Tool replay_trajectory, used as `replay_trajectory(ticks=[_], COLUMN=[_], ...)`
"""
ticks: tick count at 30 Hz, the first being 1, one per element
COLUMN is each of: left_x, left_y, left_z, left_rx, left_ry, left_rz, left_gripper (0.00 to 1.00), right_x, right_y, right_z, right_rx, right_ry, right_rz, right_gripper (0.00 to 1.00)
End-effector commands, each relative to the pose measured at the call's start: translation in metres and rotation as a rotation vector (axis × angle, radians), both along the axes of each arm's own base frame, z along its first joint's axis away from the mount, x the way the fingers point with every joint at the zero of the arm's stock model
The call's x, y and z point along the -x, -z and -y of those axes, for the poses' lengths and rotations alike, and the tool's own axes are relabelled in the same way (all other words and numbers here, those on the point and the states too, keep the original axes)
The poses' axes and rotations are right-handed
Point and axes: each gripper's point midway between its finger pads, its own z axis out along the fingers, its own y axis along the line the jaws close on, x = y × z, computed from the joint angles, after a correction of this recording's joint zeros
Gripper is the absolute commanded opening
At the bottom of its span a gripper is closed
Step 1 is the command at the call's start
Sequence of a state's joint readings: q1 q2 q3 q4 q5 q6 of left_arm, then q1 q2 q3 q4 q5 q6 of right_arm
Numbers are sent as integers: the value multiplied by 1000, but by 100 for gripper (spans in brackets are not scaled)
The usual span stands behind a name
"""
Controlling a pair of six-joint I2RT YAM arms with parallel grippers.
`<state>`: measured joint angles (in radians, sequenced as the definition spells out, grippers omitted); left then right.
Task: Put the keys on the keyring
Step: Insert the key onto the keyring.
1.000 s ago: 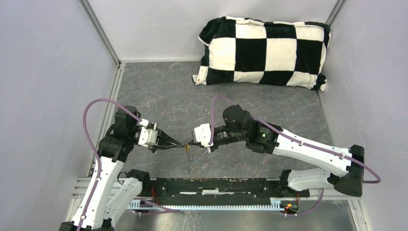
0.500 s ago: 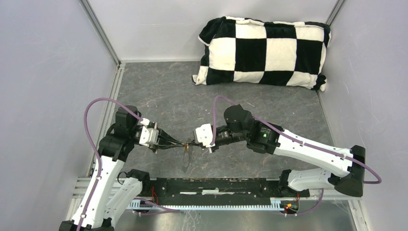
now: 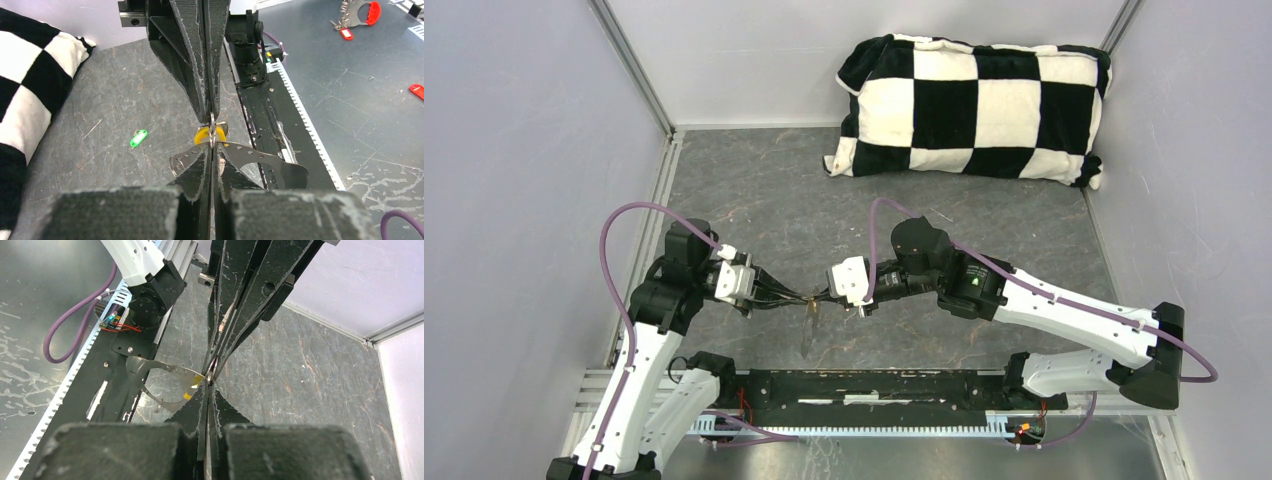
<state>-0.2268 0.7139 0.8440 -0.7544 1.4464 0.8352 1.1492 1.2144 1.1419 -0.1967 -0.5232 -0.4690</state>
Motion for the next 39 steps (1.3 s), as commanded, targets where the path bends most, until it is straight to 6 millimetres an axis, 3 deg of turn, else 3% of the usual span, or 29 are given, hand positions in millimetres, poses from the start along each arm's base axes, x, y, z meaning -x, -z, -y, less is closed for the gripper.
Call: replay_trajectory(ticks=[1, 13, 24, 39], left_x=[-2, -2, 0, 19], left_y=[-1, -1, -6, -25], left_z=[1, 1, 1, 0], left_rx=[8, 7, 16, 68], left_ry=[9, 7, 17, 74], left_rz=[33, 28, 42, 94], left_gripper=[2, 2, 2, 2], right_x=[8, 8, 1, -5], right_y=[-36, -40, -32, -28], right_z=[-2, -11, -19, -32], right_rx=[-94, -92, -49, 34], right_ry=[-47, -62, -43, -100], right_rz=[38, 40, 36, 45], right_gripper=[1, 1, 0, 0])
